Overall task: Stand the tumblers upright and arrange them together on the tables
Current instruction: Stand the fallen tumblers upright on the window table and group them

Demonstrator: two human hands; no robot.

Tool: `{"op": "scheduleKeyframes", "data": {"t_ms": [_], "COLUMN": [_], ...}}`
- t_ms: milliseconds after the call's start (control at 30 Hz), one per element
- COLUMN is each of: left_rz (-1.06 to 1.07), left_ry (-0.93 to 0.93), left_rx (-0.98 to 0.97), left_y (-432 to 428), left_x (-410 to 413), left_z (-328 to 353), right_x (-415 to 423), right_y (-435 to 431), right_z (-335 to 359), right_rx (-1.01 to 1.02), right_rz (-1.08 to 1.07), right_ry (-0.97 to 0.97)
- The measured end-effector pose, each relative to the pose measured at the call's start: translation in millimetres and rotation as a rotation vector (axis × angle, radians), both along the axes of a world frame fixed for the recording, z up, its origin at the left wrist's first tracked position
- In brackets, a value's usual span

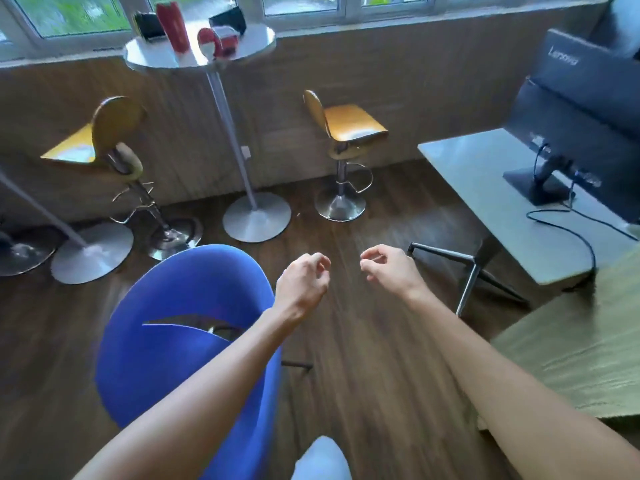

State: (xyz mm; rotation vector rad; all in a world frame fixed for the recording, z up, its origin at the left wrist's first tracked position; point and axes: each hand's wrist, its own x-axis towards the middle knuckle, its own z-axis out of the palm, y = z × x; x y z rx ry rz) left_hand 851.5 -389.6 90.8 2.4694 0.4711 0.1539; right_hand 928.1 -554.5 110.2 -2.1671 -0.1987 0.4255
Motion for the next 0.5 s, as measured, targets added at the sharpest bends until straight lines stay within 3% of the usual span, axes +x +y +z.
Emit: {"op": "scheduleKeyframes", "data": {"t_ms": [300, 500], "left_rz": [0.161, 0.279], "left_ry": [-0.069, -0.148], "left_rx": [-0.031, -0.036], "left_y": [98, 193], "left_x": [192, 317], "left_z": [0, 36], "right_x": [209, 345], "right_y": [115, 210], "right_z": [23, 60], "right_rx": [0.012, 0.056], "right_rz": [0.215, 0.281], "right_ry": [-0.098, -0.136]}}
